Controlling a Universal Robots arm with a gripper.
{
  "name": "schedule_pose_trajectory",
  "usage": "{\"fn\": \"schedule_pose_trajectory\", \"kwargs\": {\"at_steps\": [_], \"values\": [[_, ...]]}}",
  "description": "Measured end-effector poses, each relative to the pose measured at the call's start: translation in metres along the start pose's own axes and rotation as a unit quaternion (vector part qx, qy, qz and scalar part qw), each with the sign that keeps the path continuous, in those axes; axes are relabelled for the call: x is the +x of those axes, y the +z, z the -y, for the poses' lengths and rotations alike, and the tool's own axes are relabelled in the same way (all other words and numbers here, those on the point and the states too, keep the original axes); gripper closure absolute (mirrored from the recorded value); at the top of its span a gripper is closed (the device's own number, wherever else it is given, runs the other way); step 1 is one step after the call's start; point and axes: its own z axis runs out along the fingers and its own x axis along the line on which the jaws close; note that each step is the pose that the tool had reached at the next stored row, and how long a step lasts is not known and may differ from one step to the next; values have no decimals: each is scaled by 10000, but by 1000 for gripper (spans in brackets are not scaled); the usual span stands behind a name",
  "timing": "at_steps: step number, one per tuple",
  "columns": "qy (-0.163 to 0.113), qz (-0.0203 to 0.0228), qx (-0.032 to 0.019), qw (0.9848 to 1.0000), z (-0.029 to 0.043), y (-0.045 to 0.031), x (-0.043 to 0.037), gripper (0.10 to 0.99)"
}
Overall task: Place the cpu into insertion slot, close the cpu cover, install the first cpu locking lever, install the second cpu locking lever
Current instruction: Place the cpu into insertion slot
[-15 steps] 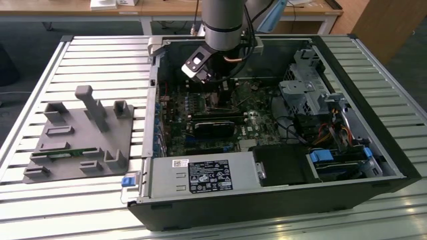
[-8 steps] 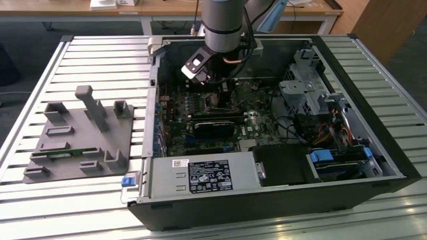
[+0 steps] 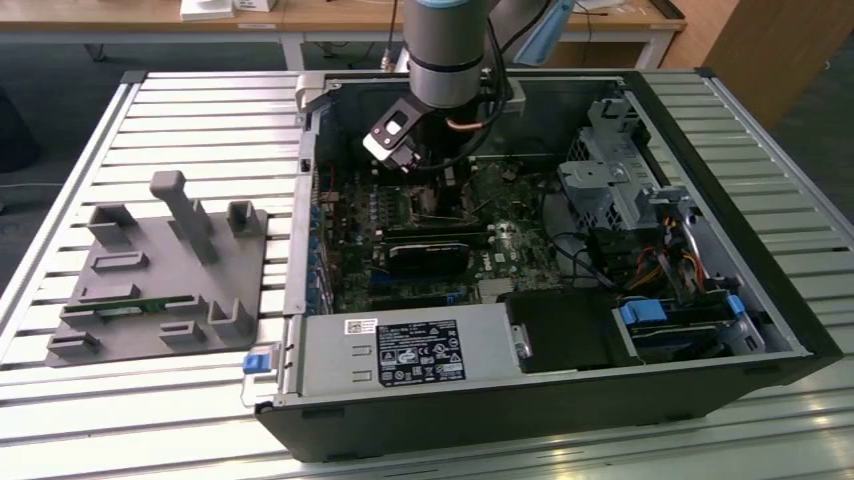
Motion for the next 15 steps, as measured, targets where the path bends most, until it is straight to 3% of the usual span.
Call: {"fn": "schedule_pose_trajectory", "kwargs": {"at_steps": [15], "values": [[2, 1, 1, 10000, -4, 55, 0, 553]]}}
